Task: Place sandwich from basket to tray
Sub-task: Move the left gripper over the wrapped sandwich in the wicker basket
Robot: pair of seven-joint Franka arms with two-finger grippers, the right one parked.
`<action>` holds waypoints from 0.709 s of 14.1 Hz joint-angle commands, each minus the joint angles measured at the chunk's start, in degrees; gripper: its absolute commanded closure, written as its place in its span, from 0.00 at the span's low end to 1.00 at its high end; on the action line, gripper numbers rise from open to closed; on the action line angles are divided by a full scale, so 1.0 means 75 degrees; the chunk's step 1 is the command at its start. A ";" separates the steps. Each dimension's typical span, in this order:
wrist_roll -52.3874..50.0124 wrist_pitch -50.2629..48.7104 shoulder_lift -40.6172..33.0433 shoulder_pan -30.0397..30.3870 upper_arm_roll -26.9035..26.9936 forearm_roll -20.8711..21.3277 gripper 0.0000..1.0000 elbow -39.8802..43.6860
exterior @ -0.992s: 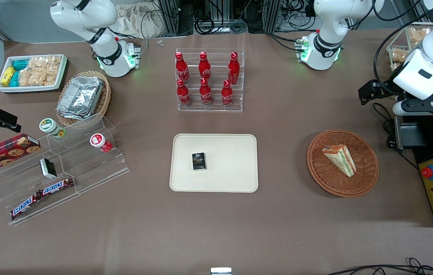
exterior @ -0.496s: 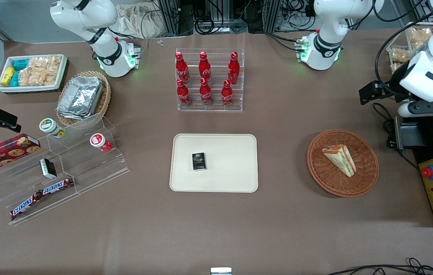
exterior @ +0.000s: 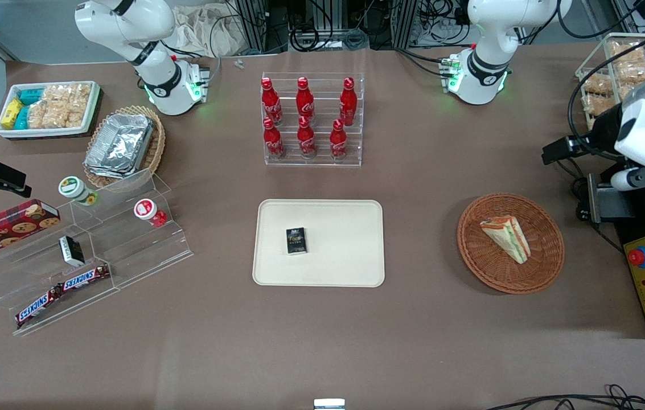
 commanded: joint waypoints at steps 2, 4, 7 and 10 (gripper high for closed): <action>-0.0526 0.0784 -0.0080 0.0100 -0.0006 -0.0041 0.00 -0.0822; -0.0807 0.1323 -0.0080 0.0100 0.0006 -0.0029 0.00 -0.1313; -0.1299 0.2283 -0.0057 0.0088 0.0006 -0.0018 0.00 -0.2017; -0.1919 0.3302 0.0013 0.0088 -0.0006 0.0287 0.00 -0.2802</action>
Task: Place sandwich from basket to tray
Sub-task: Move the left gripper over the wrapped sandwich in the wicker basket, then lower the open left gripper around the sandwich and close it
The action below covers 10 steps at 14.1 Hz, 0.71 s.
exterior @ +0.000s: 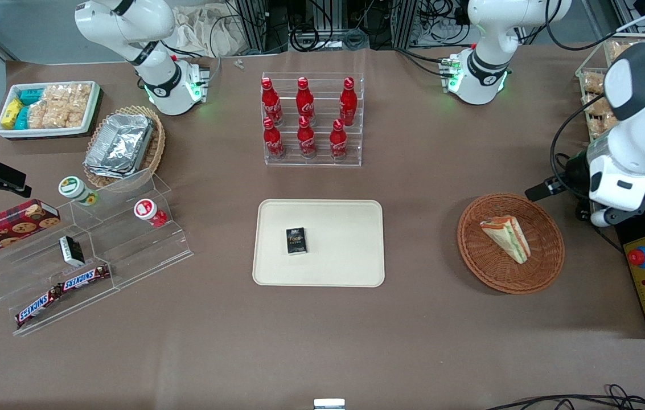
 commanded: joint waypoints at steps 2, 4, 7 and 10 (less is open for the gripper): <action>-0.0972 0.1050 0.0130 -0.0003 -0.0016 0.0218 0.00 -0.0827; -0.1325 0.1483 0.0400 -0.0003 -0.0016 0.0218 0.00 -0.0992; -0.1746 0.2222 0.0810 -0.0003 -0.0004 0.0462 0.00 -0.1320; -0.2636 0.2738 0.1407 -0.0038 -0.0016 0.1095 0.00 -0.1391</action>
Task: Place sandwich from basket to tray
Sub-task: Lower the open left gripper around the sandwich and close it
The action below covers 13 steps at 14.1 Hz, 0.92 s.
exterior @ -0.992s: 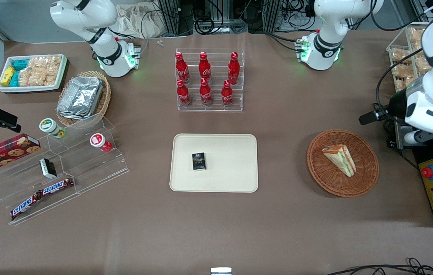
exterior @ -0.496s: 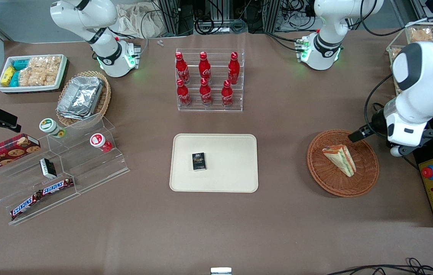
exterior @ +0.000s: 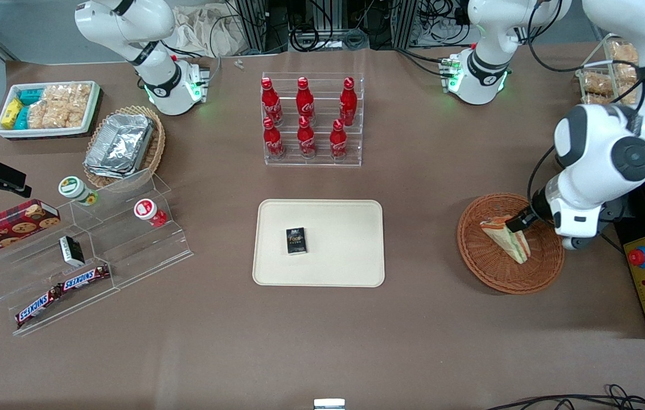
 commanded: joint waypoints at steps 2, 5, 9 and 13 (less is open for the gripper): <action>-0.0904 0.0673 0.0614 -0.0059 -0.0016 0.0522 0.00 -0.0084; -0.0904 0.0967 0.0990 -0.0059 -0.0016 0.0511 0.00 -0.0084; -0.0904 0.1190 0.1330 -0.0024 -0.0016 0.0511 0.00 -0.0084; -0.0904 0.1413 0.1518 -0.0012 -0.0016 0.0511 0.23 -0.0072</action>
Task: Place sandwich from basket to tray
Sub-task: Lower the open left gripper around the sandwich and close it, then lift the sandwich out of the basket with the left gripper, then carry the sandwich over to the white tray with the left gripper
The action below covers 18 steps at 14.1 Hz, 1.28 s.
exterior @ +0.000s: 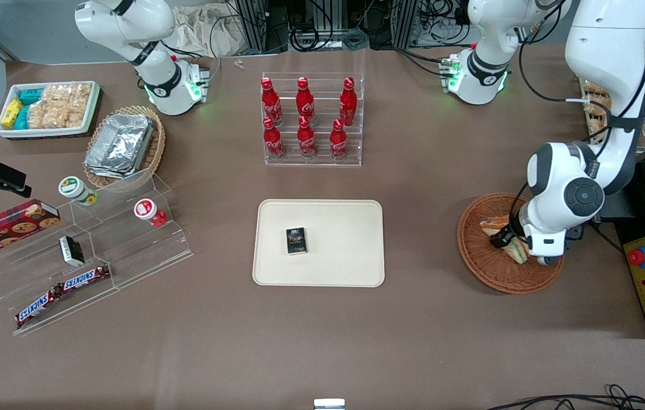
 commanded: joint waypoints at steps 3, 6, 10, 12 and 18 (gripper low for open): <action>-0.0190 0.0434 0.0227 0.0026 0.0003 0.0187 0.64 -0.0008; -0.0073 0.0353 0.0041 0.0107 0.0015 0.0187 0.99 0.0004; 0.0581 -0.1294 -0.1118 0.0155 -0.0032 0.0059 1.00 0.0389; 0.0922 -0.2081 -0.1482 0.0062 -0.0079 0.0000 1.00 0.0764; 0.1357 -0.3515 -0.1461 -0.0079 -0.1202 -0.0680 1.00 0.2135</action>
